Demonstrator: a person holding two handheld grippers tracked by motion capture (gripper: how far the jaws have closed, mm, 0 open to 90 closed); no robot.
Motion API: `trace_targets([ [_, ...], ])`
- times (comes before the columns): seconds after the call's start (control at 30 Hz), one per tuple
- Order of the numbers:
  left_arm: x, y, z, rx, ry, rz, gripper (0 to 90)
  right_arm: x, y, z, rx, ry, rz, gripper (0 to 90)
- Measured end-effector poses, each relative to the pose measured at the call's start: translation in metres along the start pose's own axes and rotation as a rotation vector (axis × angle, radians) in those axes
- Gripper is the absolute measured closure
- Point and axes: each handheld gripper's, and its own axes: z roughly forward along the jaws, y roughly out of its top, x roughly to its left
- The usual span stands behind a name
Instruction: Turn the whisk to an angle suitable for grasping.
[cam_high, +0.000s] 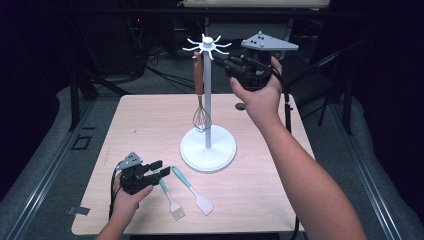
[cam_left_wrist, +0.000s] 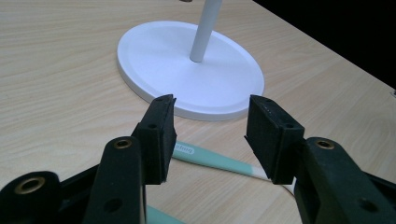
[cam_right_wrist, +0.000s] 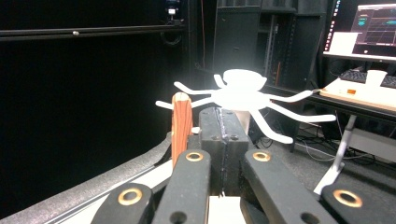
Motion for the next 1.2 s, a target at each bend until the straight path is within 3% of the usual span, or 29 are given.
trace_targets([
  [0.43,0.001,0.000,0.000,-0.001,-0.002,-0.003,53.2,0.011,0.003,0.007,0.008,0.017,-0.023,90.0],
  [0.63,0.002,0.000,-0.001,-0.007,0.002,-0.003,53.2,0.009,0.003,0.003,0.008,0.009,-0.025,90.0],
  [0.97,0.001,-0.001,-0.001,-0.006,0.004,-0.006,53.1,-0.003,0.002,-0.019,0.008,0.007,-0.032,90.0],
  [1.2,0.001,-0.001,-0.001,-0.010,0.008,-0.014,53.1,-0.011,-0.002,-0.047,0.004,0.019,-0.032,89.5],
])
